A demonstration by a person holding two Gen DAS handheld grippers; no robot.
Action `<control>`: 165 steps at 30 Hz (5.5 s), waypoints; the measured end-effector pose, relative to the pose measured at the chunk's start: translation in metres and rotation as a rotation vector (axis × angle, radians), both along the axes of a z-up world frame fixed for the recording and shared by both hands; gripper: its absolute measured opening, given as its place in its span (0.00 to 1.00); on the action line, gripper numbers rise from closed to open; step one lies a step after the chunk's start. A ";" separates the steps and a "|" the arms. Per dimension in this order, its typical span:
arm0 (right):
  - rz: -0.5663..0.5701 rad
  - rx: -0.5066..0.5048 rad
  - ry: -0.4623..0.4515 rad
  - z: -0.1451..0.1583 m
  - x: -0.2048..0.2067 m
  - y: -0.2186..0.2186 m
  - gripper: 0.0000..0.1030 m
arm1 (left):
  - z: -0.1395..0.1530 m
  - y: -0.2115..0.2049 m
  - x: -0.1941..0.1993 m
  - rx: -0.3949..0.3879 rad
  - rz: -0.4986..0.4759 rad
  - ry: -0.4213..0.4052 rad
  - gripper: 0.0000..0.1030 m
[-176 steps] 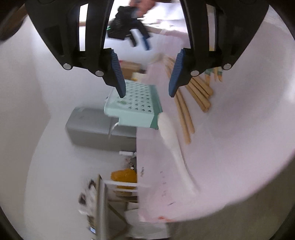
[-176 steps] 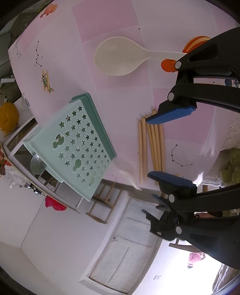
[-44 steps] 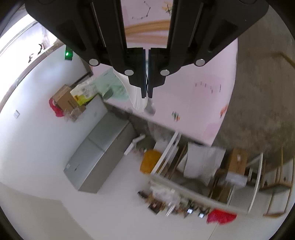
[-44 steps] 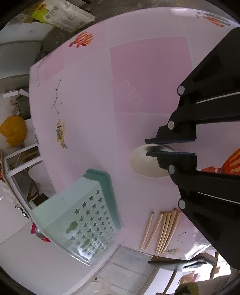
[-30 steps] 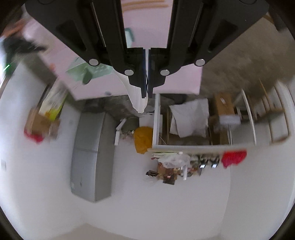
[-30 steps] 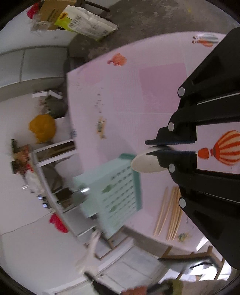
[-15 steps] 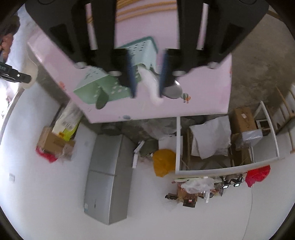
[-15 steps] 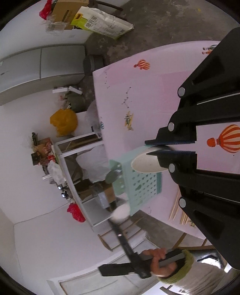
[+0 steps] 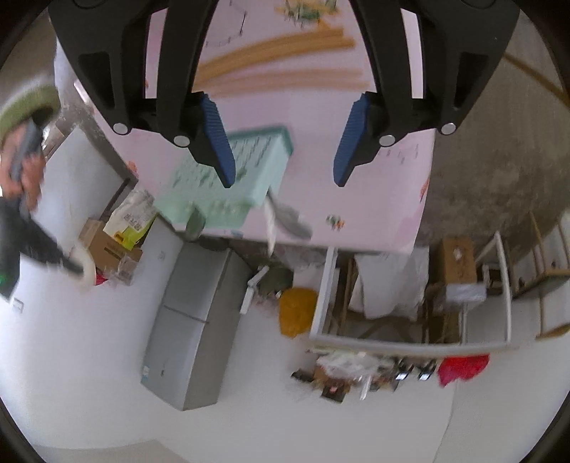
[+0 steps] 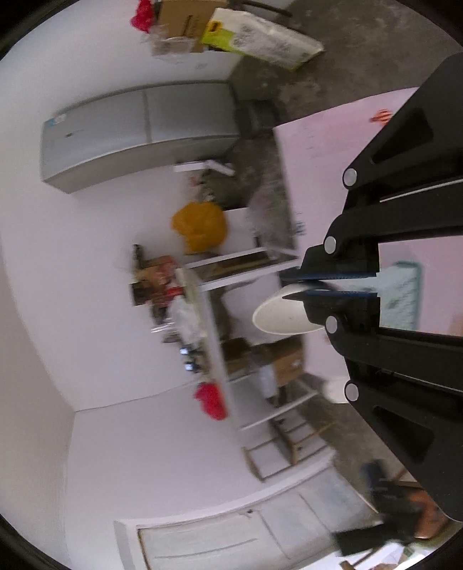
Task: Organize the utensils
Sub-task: 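Lower the paddle into the green holder with the left gripper while the right gripper lifts the spoon, then lower the large white spoon into the green holder and open the right gripper, then move the right gripper down to a single wooden chopstick on the table, then close the right gripper on the chopstick while the left gripper grasps another chopstick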
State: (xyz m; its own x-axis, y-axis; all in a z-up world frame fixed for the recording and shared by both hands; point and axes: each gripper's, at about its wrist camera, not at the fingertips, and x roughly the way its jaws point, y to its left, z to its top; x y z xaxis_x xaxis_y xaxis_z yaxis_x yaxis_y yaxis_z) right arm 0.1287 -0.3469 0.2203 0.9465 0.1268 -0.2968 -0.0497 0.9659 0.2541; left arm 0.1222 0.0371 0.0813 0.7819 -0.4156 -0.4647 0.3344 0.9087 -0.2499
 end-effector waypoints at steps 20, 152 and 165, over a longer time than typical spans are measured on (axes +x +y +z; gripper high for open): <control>-0.173 -0.110 -0.031 -0.078 0.096 0.046 0.06 | -0.058 0.024 -0.051 0.048 0.081 0.120 0.54; 0.206 -0.081 0.818 -0.215 -0.025 0.128 0.16 | -0.128 -0.025 -0.033 0.218 0.005 0.366 0.11; 0.208 -0.110 0.803 -0.214 -0.014 0.132 0.21 | -0.128 -0.032 -0.021 0.241 0.007 0.382 0.14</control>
State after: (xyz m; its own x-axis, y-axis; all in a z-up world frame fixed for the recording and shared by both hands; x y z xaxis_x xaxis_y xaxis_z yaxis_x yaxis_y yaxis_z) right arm 0.1148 -0.2148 0.0058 0.4022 0.2063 -0.8920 -0.0740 0.9784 0.1929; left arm 0.1008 0.0054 -0.0463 0.5380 -0.2558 -0.8032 0.2534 0.9579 -0.1354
